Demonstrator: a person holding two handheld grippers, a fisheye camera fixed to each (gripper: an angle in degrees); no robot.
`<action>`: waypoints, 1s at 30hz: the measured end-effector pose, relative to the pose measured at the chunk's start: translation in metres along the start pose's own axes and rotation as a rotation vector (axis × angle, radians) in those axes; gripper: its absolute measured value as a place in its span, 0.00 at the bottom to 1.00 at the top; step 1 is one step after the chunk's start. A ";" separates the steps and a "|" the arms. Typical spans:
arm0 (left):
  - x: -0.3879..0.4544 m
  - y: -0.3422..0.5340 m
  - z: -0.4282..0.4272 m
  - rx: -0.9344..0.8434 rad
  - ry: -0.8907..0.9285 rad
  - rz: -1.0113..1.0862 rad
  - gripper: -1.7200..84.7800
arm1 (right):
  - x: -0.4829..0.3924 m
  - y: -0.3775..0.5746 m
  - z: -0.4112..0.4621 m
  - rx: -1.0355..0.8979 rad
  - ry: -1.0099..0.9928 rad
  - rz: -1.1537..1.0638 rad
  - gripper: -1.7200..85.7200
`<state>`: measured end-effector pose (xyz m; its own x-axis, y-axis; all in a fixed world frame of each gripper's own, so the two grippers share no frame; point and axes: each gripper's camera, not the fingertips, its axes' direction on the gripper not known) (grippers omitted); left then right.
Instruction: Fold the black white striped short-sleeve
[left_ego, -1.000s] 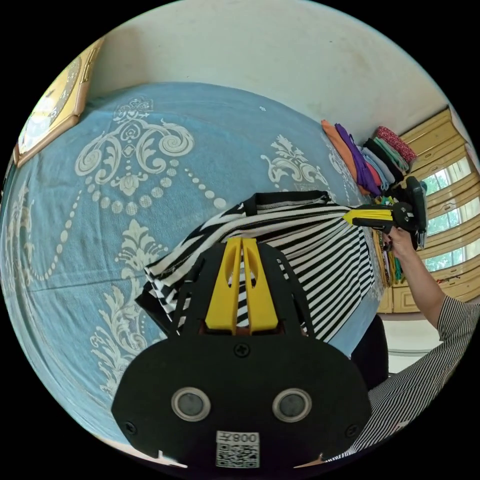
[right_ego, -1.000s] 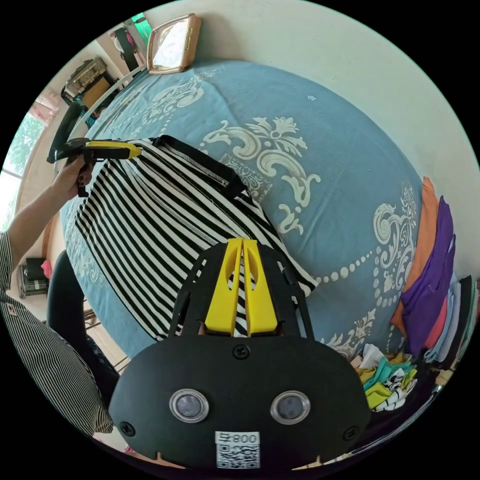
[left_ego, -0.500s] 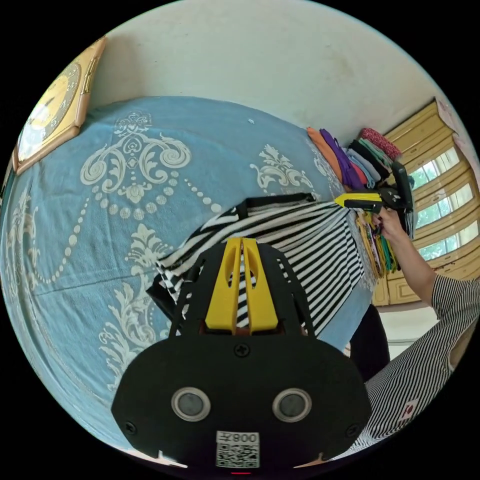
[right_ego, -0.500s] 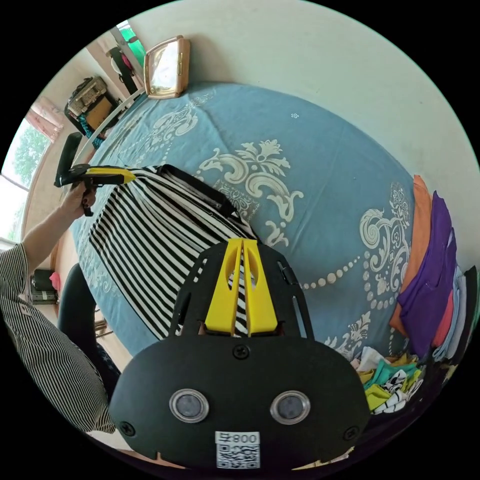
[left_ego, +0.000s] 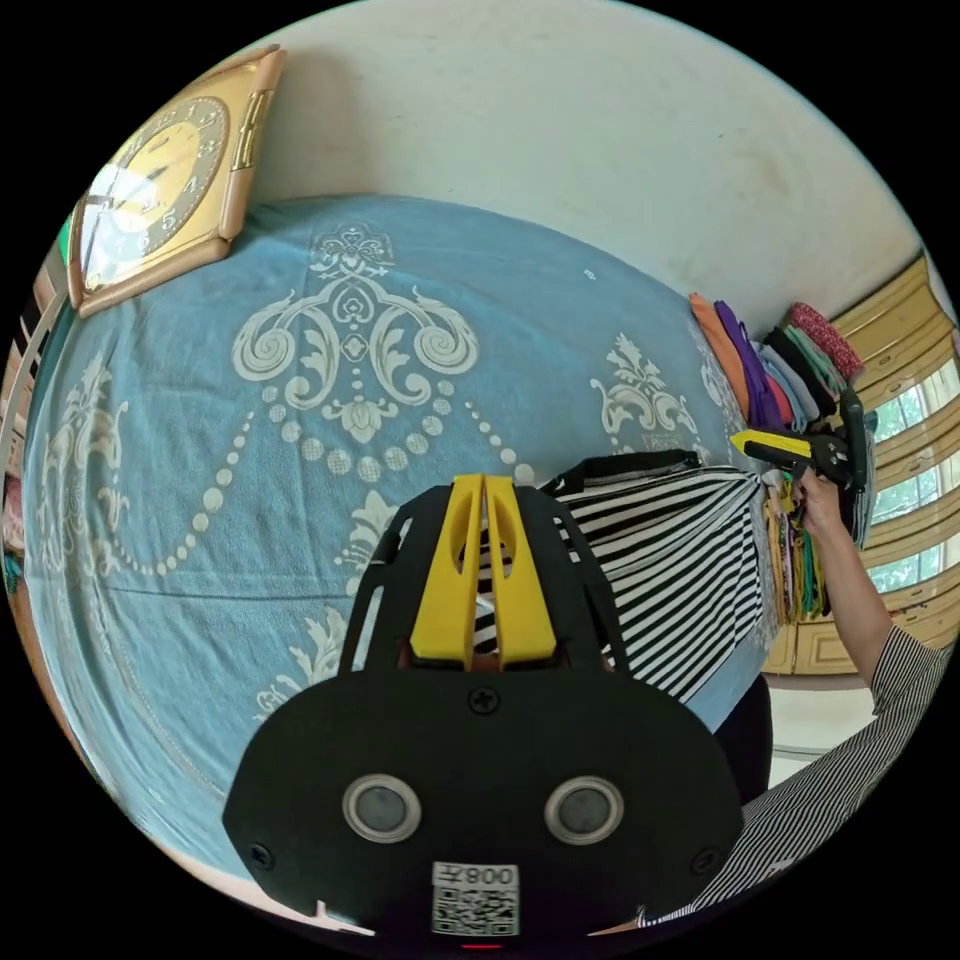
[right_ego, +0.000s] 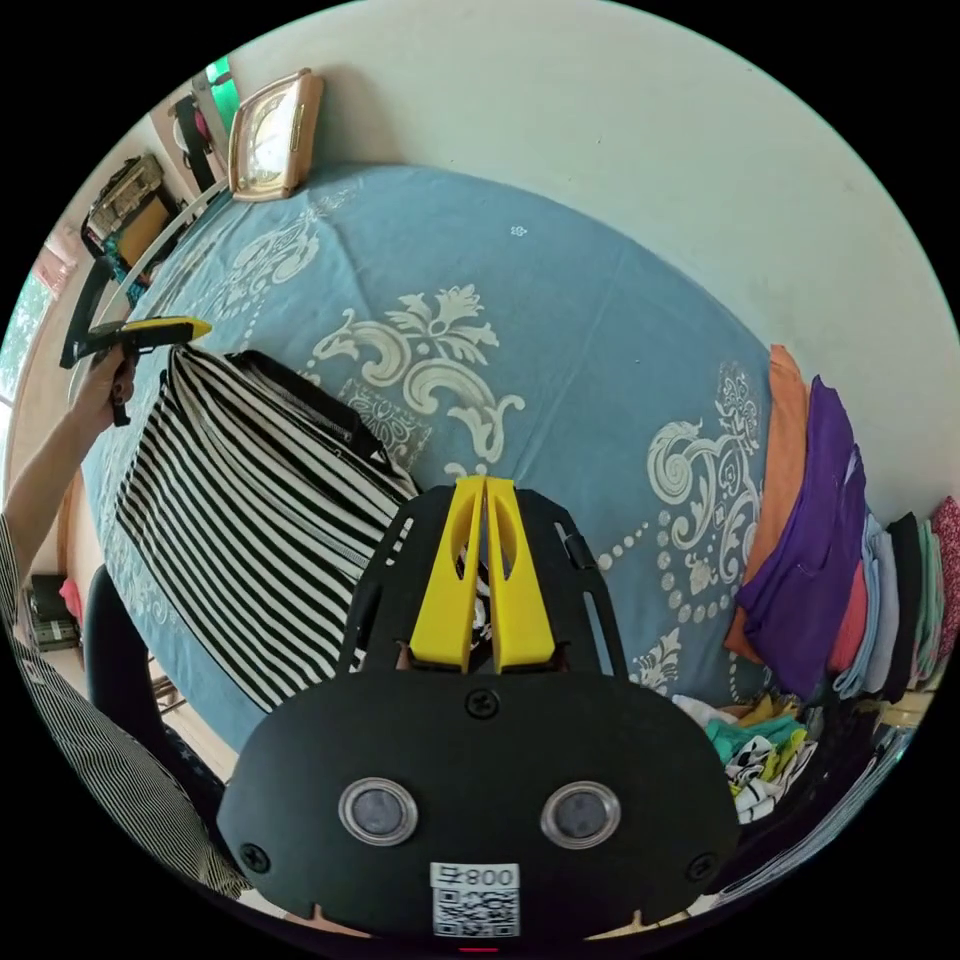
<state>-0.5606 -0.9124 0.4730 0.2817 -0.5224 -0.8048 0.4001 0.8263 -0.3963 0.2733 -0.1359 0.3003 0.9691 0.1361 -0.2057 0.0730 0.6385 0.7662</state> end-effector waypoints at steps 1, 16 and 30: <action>-0.005 0.008 -0.005 0.026 0.022 -0.014 0.02 | 0.005 0.003 -0.004 0.016 -0.023 0.016 0.02; -0.044 0.134 -0.007 0.010 0.141 -0.037 0.09 | 0.020 0.116 -0.013 0.026 0.000 0.008 0.03; -0.136 0.179 0.014 0.081 0.288 -0.253 0.04 | 0.107 0.151 -0.002 0.131 -0.365 0.338 0.02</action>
<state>-0.5156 -0.6963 0.5177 -0.0866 -0.6175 -0.7818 0.4965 0.6535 -0.5712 0.3875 -0.0238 0.3924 0.9609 0.0303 0.2751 -0.2527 0.5012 0.8276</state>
